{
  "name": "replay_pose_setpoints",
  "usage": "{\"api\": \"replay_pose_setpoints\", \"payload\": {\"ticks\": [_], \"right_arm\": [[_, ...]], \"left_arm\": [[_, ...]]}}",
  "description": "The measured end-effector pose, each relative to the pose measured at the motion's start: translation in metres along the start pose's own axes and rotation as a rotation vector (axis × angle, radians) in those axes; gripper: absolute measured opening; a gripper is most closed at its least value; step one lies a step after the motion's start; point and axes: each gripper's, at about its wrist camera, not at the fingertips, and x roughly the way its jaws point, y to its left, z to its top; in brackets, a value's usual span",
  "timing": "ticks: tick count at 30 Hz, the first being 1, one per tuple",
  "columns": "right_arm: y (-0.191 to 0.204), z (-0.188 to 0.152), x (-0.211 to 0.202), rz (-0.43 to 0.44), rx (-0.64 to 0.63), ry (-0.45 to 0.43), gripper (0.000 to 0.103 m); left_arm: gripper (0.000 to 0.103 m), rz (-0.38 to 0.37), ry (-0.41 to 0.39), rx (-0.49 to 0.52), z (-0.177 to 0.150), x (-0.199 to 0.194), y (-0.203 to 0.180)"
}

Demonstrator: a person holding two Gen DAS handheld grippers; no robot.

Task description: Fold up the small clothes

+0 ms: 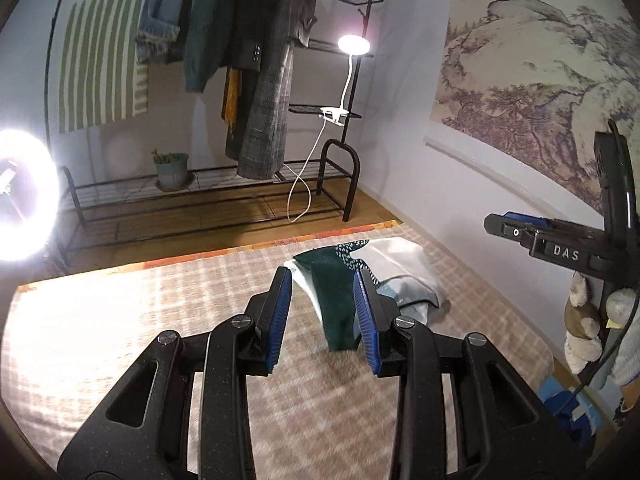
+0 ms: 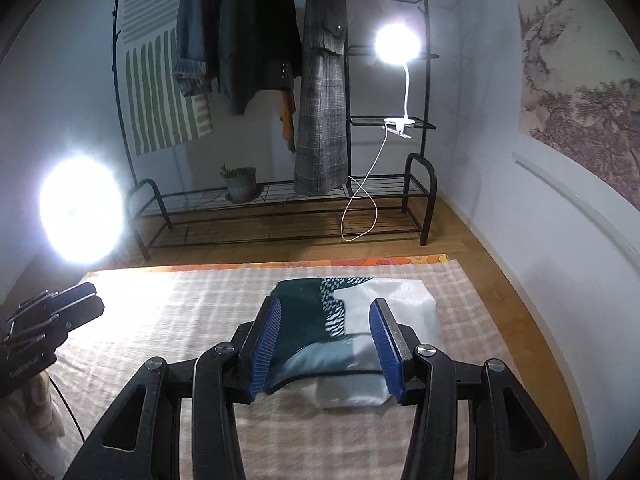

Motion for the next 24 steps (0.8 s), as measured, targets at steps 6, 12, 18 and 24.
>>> {"api": "replay_pose_setpoints", "payload": {"ticks": [6, 12, 18, 24], "right_arm": [[0.027, -0.028, -0.044, -0.051, 0.022, -0.03, 0.049], [0.05, -0.06, -0.071, -0.079, 0.032, -0.04, 0.059], [0.065, -0.094, -0.082, -0.098, 0.057, -0.064, 0.067], [0.075, -0.115, -0.075, -0.108, 0.07, -0.077, 0.071]], "left_arm": [[0.039, -0.006, -0.02, 0.03, -0.029, -0.047, -0.003], [0.047, -0.02, -0.028, 0.032, -0.06, -0.079, -0.001], [0.055, -0.014, -0.047, 0.041, -0.08, -0.097, 0.001], [0.068, -0.002, -0.061, 0.057, -0.088, -0.101, 0.003]]}}
